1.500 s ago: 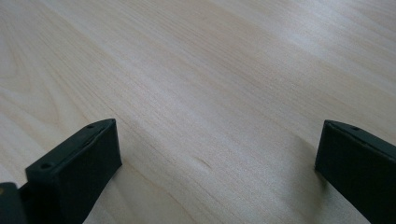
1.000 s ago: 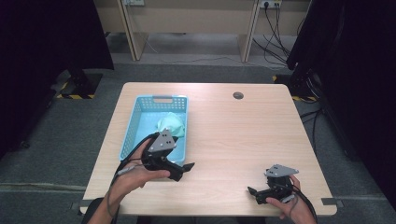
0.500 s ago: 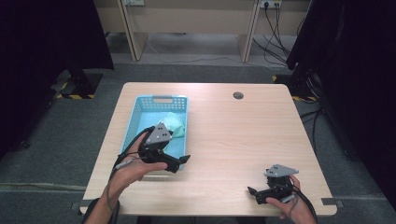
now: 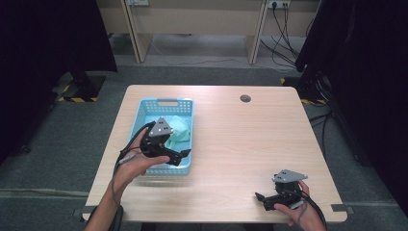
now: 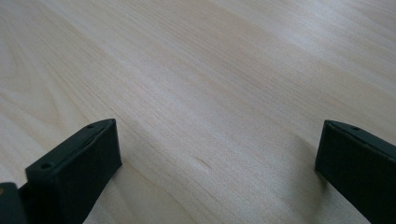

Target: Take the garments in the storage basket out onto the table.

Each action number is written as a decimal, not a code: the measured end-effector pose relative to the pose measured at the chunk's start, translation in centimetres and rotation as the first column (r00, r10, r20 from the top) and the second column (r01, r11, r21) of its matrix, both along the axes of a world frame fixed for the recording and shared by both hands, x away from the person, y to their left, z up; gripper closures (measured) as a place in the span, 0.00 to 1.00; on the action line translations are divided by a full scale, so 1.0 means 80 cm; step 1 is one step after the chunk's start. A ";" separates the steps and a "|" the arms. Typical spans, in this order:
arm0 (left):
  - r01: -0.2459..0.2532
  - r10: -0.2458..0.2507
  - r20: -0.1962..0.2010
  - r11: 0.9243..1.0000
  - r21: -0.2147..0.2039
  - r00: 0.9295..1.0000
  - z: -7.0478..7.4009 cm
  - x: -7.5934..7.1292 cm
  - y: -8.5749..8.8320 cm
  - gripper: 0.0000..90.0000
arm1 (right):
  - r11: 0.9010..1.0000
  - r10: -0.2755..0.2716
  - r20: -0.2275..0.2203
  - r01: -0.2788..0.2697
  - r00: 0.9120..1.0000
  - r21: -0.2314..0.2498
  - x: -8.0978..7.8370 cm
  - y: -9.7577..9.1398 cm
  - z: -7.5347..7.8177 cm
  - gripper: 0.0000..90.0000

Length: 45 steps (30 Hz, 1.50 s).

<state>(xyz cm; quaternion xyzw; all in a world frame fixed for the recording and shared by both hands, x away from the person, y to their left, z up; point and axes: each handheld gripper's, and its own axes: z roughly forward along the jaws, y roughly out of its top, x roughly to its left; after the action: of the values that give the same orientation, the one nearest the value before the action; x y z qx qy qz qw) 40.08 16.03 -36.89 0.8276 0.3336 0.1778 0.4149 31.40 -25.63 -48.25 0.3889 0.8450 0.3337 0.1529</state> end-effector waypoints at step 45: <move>-0.151 0.160 -0.098 0.984 0.091 0.982 -0.062 0.087 0.022 0.18 | 1.000 0.000 0.000 0.000 1.000 0.000 0.000 0.000 0.000 0.00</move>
<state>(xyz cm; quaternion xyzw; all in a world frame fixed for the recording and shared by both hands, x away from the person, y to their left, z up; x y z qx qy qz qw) 47.07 17.82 -41.83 0.8239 0.4109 0.1796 0.3466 31.42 -25.62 -48.24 0.3890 0.8450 0.3336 0.1529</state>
